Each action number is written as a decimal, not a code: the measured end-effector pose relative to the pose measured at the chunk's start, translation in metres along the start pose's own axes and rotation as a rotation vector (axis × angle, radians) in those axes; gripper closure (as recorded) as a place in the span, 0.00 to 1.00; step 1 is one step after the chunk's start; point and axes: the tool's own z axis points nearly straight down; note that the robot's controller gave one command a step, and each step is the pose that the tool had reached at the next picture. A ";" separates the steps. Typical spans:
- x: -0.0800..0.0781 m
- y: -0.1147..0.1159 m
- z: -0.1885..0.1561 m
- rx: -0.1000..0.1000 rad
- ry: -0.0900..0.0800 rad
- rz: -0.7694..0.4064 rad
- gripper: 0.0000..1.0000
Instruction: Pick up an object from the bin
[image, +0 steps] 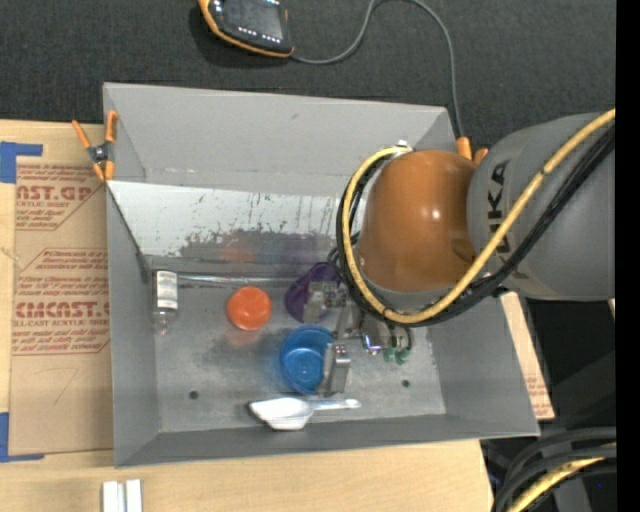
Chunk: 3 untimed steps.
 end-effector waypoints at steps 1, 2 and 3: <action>0.000 0.000 0.000 0.000 0.000 0.000 0.00; -0.005 -0.001 0.048 0.000 -0.001 -0.187 0.00; -0.001 0.027 0.070 -0.001 0.001 0.017 1.00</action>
Offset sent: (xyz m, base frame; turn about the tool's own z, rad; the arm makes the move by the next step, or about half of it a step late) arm 0.0053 -0.0018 -0.0518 -0.2048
